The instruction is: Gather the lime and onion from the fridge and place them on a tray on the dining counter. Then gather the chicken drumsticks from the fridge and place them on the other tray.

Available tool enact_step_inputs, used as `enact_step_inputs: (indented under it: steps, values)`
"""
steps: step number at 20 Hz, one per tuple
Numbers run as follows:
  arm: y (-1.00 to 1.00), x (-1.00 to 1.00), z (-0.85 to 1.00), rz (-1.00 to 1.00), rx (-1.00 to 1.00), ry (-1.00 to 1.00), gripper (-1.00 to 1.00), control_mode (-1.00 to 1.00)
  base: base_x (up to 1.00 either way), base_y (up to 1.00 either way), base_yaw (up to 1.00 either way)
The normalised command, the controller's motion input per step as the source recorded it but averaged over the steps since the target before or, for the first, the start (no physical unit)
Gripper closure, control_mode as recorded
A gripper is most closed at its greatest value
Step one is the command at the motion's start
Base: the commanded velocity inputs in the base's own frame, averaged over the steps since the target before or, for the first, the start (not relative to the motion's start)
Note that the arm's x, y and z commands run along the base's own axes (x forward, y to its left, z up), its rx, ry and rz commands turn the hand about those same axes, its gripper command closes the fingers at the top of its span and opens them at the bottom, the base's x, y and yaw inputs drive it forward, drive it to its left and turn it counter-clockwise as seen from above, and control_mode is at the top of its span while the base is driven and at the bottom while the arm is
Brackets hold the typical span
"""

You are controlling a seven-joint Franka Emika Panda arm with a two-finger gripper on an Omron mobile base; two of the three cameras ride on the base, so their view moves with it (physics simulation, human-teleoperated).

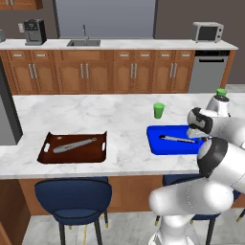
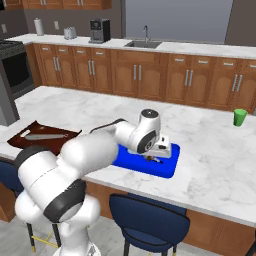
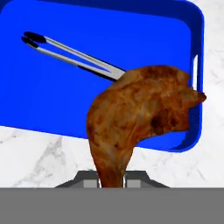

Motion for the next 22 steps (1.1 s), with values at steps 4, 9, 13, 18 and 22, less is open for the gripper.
enact_step_inputs:
  steps: [4, 9, 13, 18, 22]
  values:
    - [-0.13, 0.62, -0.37, -0.03, 0.00, 0.07, 1.00, -1.00, 0.00, 0.00, 0.00]
    - [-0.13, 0.54, -0.43, -0.02, 0.00, 0.04, 1.00, -1.00, 0.00, 0.00, 0.00]
    - [-0.11, 0.28, -0.42, 0.00, 0.00, 0.00, 1.00, -1.00, 0.00, 0.00, 0.00]
    - [-0.12, 0.29, -0.35, 0.00, 0.00, 0.00, 1.00, -1.00, 0.00, 0.00, 0.00]
    - [-0.11, 0.27, -0.35, 0.00, 0.00, 0.00, 1.00, -1.00, 0.00, 0.00, 0.00]
